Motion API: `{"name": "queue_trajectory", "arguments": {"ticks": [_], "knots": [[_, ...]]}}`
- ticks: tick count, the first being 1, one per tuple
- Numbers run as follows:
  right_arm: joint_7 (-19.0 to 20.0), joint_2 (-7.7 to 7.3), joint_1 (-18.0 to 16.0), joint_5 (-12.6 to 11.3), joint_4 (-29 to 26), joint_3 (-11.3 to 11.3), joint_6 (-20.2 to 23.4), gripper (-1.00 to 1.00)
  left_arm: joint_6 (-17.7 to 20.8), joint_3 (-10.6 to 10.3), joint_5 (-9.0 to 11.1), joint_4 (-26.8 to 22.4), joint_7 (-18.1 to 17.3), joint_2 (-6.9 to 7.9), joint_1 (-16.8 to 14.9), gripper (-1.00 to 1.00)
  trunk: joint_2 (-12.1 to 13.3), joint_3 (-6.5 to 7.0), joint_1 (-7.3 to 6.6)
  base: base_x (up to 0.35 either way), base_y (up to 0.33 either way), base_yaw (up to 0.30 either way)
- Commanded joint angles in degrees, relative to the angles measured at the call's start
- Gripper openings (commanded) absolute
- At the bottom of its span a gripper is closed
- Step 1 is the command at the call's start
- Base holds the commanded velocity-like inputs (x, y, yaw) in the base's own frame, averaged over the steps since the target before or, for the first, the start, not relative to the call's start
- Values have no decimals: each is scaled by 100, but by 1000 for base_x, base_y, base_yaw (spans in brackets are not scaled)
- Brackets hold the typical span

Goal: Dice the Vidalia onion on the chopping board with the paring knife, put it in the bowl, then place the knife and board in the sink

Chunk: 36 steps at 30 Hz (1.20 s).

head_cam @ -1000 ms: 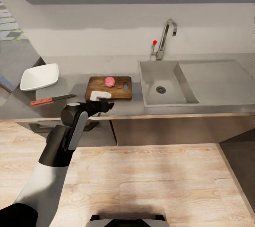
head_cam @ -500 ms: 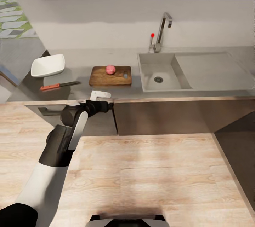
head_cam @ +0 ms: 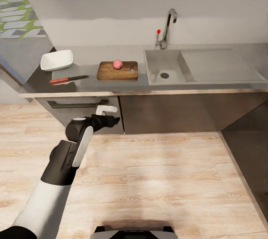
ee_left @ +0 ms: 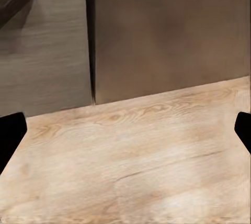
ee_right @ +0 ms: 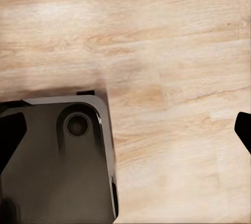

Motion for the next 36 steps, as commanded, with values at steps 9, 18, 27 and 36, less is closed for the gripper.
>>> {"name": "queue_trajectory", "arguments": {"ticks": [9, 18, 27, 36], "knots": [[-19, -4, 3, -4, -7, 6, -7, 100, -762, -4, 39, 1, 6, 36, 1709, 100, -10, 25, 3, -11, 0, 0], [-19, -18, 3, 0, 7, 6, -6, 100, -3030, -4, 41, 82, -14, 541, 3852, 100, -10, 103, 3, 0, 0, 0], [-22, -19, 3, 9, 19, 6, -25, 100, -6662, -4, 43, 1624, -24, 1096, 5430, 100, -10, 183, 3, 0, 0, 0], [-28, -26, 3, 24, 19, 6, -161, 100, -8399, -4, 40, 2939, -24, 1113, 5688, 100, -10, 263, 3, 0, 0, 0]]}}
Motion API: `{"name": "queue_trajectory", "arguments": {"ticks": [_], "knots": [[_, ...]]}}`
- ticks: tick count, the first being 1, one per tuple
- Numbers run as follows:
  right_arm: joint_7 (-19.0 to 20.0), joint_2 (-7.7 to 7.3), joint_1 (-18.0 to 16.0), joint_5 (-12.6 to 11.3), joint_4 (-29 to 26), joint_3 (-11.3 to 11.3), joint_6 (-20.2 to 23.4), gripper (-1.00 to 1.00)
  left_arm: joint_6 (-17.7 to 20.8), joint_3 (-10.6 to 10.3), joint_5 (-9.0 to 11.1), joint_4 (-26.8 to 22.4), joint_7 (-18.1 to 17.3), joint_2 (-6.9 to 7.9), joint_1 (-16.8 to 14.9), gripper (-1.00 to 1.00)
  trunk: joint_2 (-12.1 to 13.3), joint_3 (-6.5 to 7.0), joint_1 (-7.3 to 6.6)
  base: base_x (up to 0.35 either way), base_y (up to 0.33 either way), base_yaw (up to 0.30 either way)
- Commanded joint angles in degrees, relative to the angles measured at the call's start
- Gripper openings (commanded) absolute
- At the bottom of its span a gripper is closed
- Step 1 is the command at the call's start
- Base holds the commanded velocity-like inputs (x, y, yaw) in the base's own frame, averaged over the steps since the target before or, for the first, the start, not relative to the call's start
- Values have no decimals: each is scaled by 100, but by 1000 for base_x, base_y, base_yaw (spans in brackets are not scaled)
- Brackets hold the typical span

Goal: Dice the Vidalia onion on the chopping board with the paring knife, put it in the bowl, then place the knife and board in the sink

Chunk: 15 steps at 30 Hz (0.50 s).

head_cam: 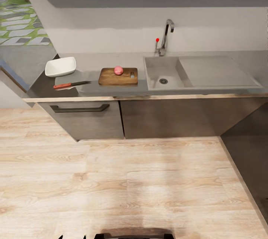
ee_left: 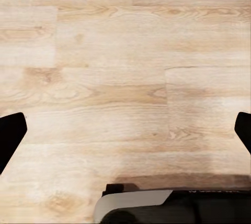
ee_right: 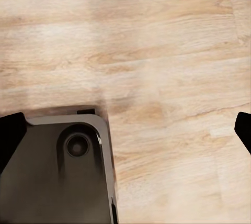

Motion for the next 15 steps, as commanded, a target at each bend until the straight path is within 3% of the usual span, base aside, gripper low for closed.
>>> {"name": "queue_trajectory", "arguments": {"ticks": [1, 5, 15], "knots": [[-22, -1, 3, 2, -6, 8, -8, 100, -93, -28, 13, 78, 50, 9, 3, 100, -9, 3, 4, 0, 0, 0], [-22, -2, 3, 4, -6, 8, -27, 100, -701, -23, 7, 752, 49, 4, 12, 100, -9, 39, 4, 0, 0, 0], [-26, -7, 3, -3, -6, 8, -33, 100, -902, -22, 13, 1234, 50, -10, 14, 100, -9, 128, 4, 0, 0, 0]]}}
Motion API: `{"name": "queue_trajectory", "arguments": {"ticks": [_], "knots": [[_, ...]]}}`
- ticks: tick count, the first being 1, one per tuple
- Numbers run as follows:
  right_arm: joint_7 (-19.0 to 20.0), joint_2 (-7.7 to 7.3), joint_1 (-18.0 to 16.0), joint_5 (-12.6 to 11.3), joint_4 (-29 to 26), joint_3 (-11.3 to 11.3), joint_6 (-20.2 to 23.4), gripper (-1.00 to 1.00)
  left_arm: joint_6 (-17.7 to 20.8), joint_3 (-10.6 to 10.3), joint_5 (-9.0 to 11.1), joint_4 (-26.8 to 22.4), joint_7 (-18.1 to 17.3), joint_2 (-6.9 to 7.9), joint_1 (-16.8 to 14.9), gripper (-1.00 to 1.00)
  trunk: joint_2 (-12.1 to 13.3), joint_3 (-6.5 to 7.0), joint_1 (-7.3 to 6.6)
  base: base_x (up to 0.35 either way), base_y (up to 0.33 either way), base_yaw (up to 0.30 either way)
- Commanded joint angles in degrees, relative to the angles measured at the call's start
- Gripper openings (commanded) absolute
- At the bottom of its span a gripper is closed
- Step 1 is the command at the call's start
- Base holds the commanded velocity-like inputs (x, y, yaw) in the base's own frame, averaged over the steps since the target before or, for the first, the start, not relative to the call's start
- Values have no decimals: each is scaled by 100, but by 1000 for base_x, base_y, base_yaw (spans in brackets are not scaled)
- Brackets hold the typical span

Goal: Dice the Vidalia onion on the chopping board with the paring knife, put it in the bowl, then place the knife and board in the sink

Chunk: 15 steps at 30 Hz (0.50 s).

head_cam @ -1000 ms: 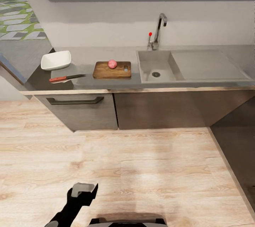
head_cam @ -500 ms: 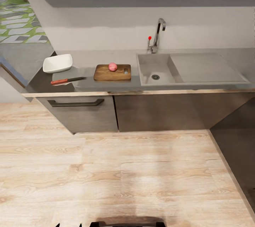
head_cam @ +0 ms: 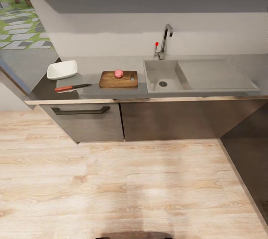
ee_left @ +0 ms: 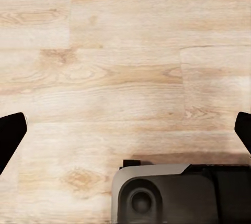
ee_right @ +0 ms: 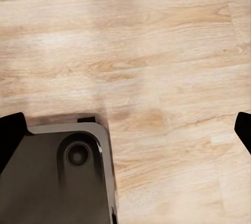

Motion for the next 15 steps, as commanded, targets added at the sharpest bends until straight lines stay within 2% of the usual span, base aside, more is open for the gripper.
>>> {"name": "queue_trajectory", "arguments": {"ticks": [1, 5, 8, 15], "knots": [[-23, -2, 3, -1, -7, 8, -4, 100, -14, -38, 17, 20, 50, 8, 0, 100, -9, 3, 4, 0, 0, 0], [-20, -10, 3, -7, -7, 2, 0, 100, -14, -37, 22, 244, 49, -33, 0, 100, -9, 38, 4, 0, 0, 0], [-23, -13, 3, -9, -14, -5, 1, 100, -19, -26, 12, 578, 51, -150, -6, 100, -9, 65, 4, 0, 0, 0], [-39, -12, 3, -9, -14, -9, -5, 100, -187, -33, 11, 722, 56, -178, -8, 100, -9, 128, 4, 0, 0, 0]]}}
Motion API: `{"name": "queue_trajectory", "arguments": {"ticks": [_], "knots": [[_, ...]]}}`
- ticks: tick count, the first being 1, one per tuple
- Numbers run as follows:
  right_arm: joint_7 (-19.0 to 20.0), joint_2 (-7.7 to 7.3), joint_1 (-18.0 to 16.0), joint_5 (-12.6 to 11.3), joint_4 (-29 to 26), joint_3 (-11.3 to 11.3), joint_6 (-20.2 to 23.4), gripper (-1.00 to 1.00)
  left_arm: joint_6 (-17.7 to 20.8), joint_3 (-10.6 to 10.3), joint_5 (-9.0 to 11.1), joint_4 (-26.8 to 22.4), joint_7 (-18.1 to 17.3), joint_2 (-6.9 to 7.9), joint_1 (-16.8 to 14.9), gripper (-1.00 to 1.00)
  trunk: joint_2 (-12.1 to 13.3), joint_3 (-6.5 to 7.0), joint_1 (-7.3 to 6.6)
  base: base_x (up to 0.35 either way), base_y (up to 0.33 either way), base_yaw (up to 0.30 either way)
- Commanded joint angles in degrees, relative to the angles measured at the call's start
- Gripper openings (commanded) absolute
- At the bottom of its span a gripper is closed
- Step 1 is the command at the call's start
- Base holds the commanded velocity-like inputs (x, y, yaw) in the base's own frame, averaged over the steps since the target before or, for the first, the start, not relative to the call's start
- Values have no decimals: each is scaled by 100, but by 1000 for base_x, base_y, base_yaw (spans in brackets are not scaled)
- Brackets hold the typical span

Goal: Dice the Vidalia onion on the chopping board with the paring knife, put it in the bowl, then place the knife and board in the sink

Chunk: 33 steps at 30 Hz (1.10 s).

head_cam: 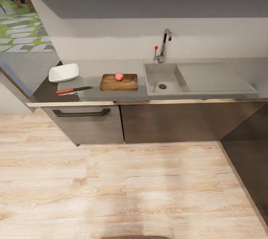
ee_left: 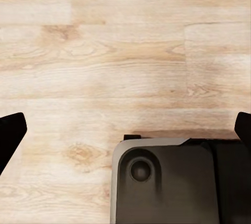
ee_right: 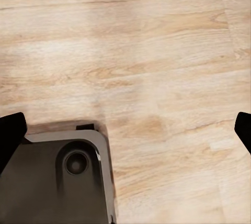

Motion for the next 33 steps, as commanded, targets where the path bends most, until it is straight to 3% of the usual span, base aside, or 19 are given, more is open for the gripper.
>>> {"name": "queue_trajectory", "arguments": {"ticks": [1, 12, 18, 26, 33], "knots": [[-22, -2, 3, 0, -5, 8, -5, 100, -17, -45, 31, 3, 51, 9, 1, 100, -9, 3, 4, 0, 0, 0], [-4, -33, -12, -13, 224, 7, 14, 100, -38, -32, 39, 396, 53, 0, -17, 100, -9, 100, 4, 0, 0, 0], [-4, -44, -23, 11, 296, 9, -318, 100, -80, -29, 37, 759, 54, -13, -18, 100, -9, 154, 4, 0, 0, 0], [-8, -80, -24, -9, 417, 9, -408, 100, -84, -27, 39, 1085, 53, -71, -17, 100, -9, 226, 4, 0, 0, 0], [-9, -71, -24, -13, 421, 10, -420, 100, -79, -27, 42, 1131, 53, -80, -22, 100, -9, 289, 4, 0, 0, 0]]}}
